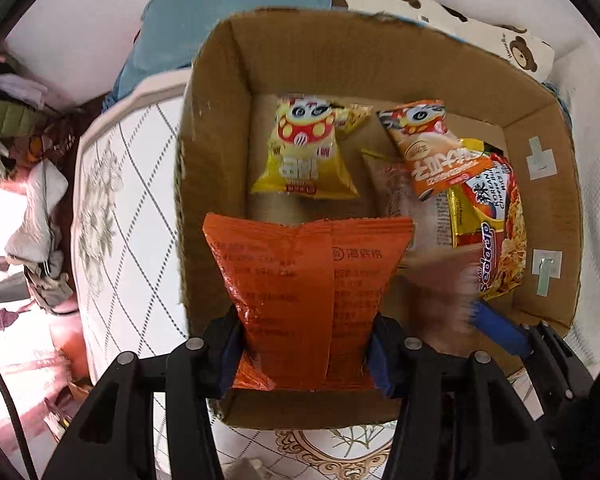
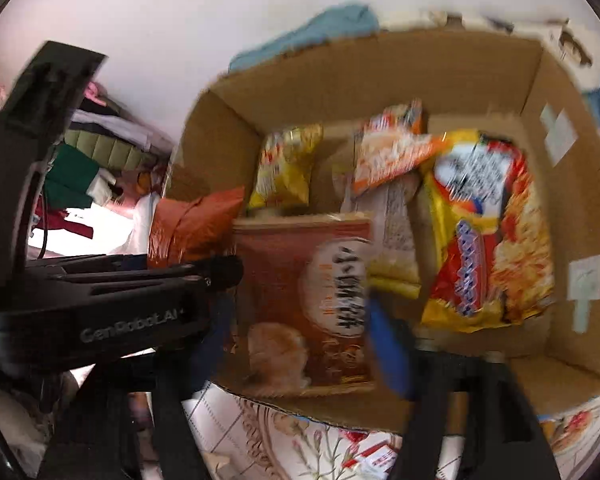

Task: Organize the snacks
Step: 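Carry the orange bag and brown cookie packet into the box and open both tools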

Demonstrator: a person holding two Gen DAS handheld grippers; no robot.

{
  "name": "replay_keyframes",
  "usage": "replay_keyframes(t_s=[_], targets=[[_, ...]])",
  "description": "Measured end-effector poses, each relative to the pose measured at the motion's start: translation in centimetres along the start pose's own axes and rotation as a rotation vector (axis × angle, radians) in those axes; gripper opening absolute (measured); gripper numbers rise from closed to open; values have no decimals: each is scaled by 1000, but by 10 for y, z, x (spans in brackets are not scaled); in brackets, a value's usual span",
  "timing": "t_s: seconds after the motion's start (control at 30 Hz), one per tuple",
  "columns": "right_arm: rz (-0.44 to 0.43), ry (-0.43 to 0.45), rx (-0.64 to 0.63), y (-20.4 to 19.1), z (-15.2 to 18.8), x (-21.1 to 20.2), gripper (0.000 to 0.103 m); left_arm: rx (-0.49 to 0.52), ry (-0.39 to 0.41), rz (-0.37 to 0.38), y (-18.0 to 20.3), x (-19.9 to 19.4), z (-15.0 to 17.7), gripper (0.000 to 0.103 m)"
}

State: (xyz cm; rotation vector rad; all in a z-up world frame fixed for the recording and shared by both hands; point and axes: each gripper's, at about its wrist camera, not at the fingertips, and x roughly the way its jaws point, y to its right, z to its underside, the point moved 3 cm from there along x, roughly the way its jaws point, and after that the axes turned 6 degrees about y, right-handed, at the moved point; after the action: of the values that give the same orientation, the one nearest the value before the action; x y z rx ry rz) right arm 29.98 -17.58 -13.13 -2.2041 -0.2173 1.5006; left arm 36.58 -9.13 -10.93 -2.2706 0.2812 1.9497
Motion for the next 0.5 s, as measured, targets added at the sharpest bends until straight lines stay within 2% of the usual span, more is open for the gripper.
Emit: replay_keyframes(t_s=[0.03,0.07,0.1,0.23,0.5], targets=[[9,-13,5,3,0,3,96,0,3,6,0,0,1,62],[13,-20,5,7,2,5,96,4,9,5,0,0,1,73],[17,-25,3,10,2,7,96,6,13,4,0,0,2,75],[50,-36,3,23,5,6,96,-18,27,21,-1,-1,7,76],[211,9,-25,47,5,-16,96,-47,104,22,5,-14,22,76]])
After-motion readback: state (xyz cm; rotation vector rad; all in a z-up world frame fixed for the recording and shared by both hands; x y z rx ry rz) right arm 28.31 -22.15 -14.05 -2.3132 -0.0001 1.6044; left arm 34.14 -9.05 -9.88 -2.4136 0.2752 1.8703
